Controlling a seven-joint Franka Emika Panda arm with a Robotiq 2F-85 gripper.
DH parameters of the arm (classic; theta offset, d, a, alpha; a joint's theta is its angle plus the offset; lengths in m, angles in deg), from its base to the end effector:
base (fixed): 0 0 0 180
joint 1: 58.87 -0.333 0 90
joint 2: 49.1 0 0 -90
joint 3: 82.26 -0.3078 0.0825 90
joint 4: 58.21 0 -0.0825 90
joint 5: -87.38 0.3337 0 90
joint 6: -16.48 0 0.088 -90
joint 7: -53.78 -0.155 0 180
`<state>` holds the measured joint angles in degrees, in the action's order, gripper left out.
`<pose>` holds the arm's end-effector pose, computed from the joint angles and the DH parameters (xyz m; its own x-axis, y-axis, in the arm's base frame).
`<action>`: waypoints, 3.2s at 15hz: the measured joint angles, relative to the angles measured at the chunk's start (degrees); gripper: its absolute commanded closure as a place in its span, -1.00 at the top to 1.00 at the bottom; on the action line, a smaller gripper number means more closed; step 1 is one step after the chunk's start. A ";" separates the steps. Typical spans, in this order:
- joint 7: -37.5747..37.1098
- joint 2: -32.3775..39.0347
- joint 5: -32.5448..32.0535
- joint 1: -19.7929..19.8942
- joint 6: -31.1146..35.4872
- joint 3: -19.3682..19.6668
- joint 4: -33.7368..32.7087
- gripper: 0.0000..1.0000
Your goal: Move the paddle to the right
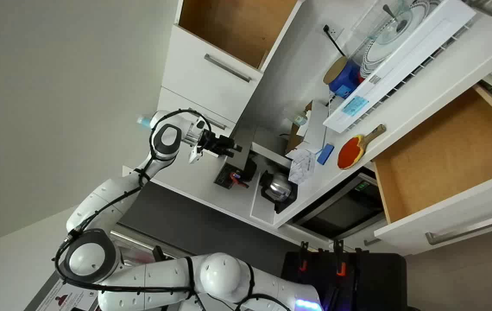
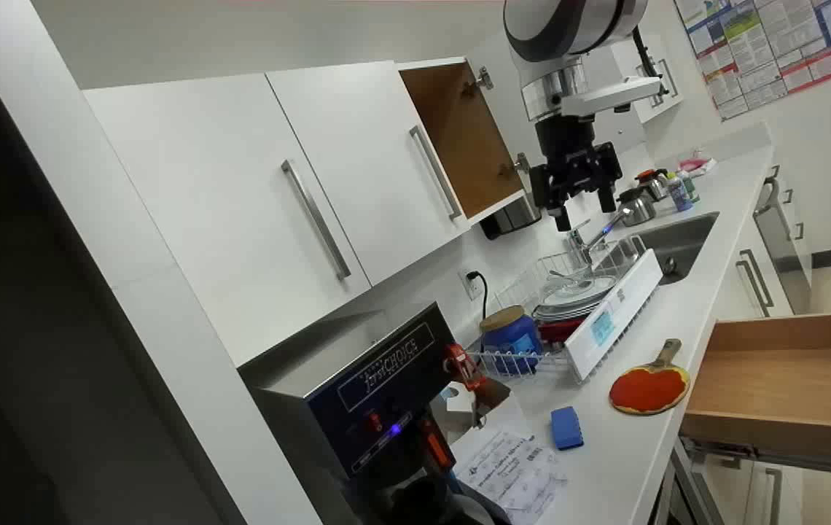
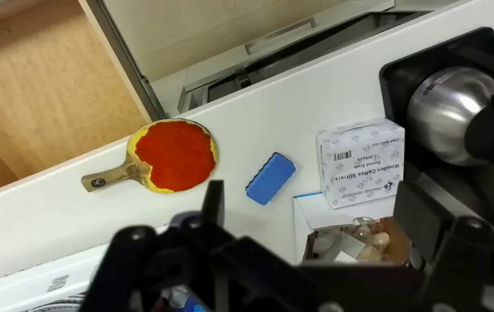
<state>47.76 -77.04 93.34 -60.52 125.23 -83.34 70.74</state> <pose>0.3792 0.0312 0.5196 0.9882 -0.0916 0.1227 -0.0787 -0.9912 -0.1066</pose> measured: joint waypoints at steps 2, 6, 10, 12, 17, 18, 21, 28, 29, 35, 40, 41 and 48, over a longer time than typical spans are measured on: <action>0.00 0.00 0.00 0.00 0.00 0.00 0.00 1.00; 0.00 0.00 0.00 0.00 0.01 0.00 0.00 1.00; -0.02 0.49 0.00 0.75 0.41 0.74 -0.09 1.00; -0.06 1.94 0.01 2.15 1.47 2.32 -0.26 1.00; -1.21 9.36 1.40 6.79 9.60 7.73 -0.43 1.00; -1.96 11.46 1.90 7.72 12.03 8.66 -0.51 1.00; -5.65 18.99 3.06 10.07 18.80 10.75 -1.67 1.00; -13.28 34.04 3.39 10.97 22.58 11.16 -8.05 1.00; -13.44 34.19 3.39 10.92 22.57 11.14 -8.21 1.00; -13.67 34.94 3.93 10.94 22.54 11.21 -8.94 1.00; -19.57 43.31 7.61 11.23 22.56 11.50 -15.53 1.00; -21.31 45.40 8.41 11.33 22.56 11.55 -17.06 1.00; -34.68 57.80 9.51 11.44 23.25 12.41 -24.36 1.00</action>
<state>13.08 -19.25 102.85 -49.08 148.48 -70.94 46.38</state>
